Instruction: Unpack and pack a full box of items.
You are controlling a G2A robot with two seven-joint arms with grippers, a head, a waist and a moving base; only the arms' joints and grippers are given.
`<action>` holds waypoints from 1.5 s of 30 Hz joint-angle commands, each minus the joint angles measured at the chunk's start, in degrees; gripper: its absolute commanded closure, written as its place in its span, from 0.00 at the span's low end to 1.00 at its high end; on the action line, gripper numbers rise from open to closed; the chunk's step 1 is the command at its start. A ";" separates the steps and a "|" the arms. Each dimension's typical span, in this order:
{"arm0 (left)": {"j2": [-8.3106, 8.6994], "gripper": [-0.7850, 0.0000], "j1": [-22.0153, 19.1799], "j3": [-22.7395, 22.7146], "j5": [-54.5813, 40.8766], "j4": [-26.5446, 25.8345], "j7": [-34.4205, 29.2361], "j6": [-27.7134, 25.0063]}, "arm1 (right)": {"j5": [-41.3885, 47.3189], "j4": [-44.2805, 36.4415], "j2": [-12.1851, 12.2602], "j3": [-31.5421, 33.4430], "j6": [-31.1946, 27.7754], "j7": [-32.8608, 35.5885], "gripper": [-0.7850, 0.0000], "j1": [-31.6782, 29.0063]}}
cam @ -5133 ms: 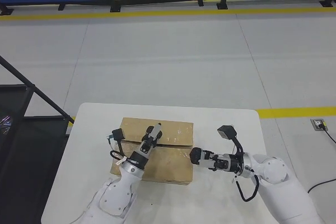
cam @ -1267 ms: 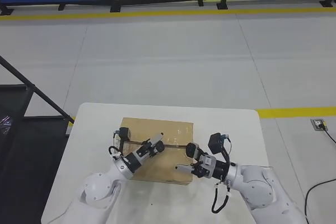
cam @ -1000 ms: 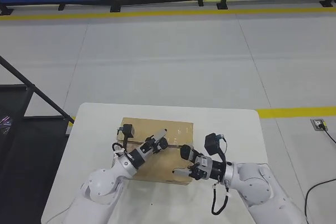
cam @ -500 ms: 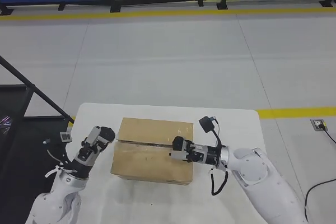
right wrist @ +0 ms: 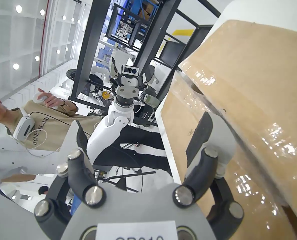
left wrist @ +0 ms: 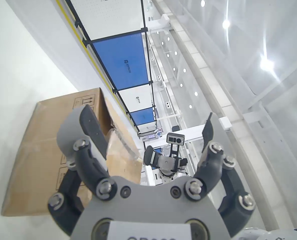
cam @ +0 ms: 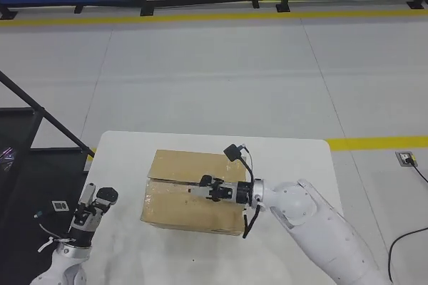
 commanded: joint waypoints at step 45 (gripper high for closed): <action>-0.34 0.00 -2.76 8.80 -0.11 4.25 -4.51 -1.79 | 5.44 21.10 -13.37 -13.35 -4.33 -4.60 0.00 12.74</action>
